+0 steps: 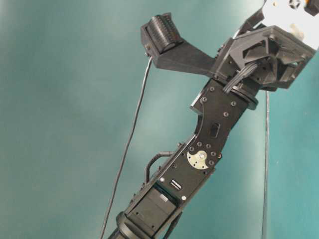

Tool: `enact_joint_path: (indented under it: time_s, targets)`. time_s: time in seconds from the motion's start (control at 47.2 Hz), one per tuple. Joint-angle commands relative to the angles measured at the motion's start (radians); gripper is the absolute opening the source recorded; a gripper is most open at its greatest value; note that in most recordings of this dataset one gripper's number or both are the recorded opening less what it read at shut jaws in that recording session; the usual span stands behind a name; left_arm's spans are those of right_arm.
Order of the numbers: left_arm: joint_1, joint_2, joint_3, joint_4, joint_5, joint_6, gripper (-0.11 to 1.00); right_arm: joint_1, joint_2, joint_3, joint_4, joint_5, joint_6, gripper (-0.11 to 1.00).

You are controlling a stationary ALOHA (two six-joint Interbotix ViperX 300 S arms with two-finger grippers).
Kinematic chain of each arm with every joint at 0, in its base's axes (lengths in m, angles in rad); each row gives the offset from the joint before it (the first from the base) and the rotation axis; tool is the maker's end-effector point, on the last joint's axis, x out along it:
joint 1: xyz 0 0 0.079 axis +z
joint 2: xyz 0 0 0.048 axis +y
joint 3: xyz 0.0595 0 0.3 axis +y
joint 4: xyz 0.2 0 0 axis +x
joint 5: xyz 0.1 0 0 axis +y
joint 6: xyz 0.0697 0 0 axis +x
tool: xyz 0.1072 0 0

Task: Move the cup to the right with left arm.
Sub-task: 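Hold the orange cup raised near the right gripper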

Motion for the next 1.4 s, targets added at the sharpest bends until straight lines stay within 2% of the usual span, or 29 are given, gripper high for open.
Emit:
enact_joint_path:
  time_s: [0.0, 1.377]
  targets:
    - [0.003, -0.021, -0.028, -0.002, 0.000, -0.002, 0.64, -0.002, 0.005, -0.032, -0.002, -0.003, -0.002, 0.00]
    - [0.003, -0.012, -0.061, -0.002, 0.032, 0.000, 0.64, 0.000, 0.005, -0.032, -0.002, -0.003, -0.002, 0.00]
